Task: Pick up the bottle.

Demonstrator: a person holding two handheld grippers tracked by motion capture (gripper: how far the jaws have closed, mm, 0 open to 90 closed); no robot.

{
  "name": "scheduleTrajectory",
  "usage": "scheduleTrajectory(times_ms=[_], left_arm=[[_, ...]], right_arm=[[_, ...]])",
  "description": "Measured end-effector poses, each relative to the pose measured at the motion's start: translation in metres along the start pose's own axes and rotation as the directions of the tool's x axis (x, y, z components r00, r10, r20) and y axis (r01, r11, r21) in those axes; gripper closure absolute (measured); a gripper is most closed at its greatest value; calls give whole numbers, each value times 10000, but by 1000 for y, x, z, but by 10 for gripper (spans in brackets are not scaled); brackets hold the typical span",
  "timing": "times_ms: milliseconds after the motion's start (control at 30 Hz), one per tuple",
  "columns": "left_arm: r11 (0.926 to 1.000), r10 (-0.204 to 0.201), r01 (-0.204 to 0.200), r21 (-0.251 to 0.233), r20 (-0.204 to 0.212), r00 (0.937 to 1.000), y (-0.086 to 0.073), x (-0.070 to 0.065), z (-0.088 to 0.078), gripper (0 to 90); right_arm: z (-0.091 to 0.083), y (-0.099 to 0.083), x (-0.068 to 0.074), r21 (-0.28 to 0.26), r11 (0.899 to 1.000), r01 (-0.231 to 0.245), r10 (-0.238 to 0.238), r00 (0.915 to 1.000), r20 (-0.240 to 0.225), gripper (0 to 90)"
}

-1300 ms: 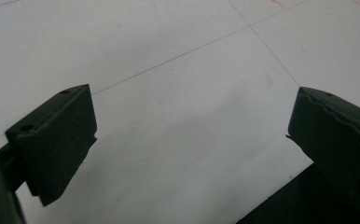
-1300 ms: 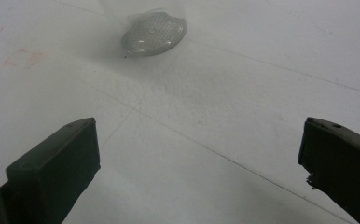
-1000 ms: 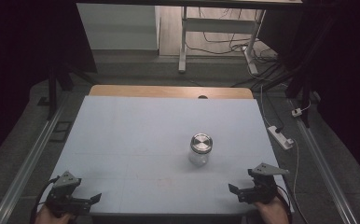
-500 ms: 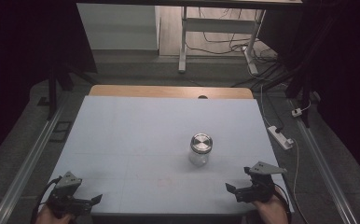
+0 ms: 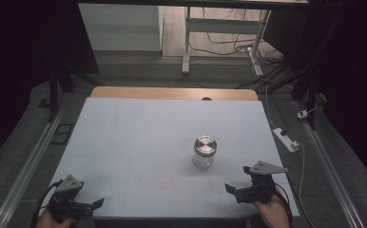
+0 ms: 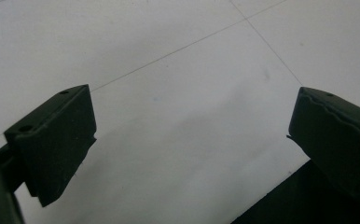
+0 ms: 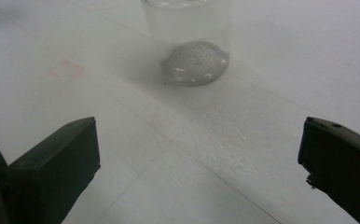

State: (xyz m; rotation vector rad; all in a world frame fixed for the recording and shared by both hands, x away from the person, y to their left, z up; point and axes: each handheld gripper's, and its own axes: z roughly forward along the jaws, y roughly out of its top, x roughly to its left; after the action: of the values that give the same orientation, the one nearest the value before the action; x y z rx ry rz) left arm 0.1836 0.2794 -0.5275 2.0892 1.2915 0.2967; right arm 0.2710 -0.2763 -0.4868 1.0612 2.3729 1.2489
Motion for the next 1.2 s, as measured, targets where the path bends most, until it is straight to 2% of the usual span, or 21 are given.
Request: scheduleTrajectory(times_ms=[100, 333, 667, 800, 967, 1200], left_arm=[[10000, -10, 10, -10, 39, 10000, 0, 0, 0, 19], [10000, -18, 18, 0, 64, 10000, 0, 1, 0, 19], [10000, -43, 43, 6, 99, 9999, 0, 1, 0, 18], [10000, -43, 43, 6, 107, 9999, 0, 1, 0, 18], [10000, -32, 32, 16, 133, 9999, 0, 1, 0, 17], [10000, -32, 32, 18, 156, 9999, 0, 1, 0, 16]], right_arm=[[3, 2, 1, 39, 10000, 45, -45, 9998, -209, 0], [12, 10, 5, 33, 9996, 285, -284, 9990, -346, 0], [25, 18, 5, 44, 10000, 48, -46, 9992, -401, 0], [31, 22, 5, 50, 9999, 136, -133, 9989, -448, 0], [38, 27, 5, -17, 9997, 249, -249, 9986, -472, 0], [50, 34, 3, 158, 9981, 601, -597, 9979, -238, 0]])
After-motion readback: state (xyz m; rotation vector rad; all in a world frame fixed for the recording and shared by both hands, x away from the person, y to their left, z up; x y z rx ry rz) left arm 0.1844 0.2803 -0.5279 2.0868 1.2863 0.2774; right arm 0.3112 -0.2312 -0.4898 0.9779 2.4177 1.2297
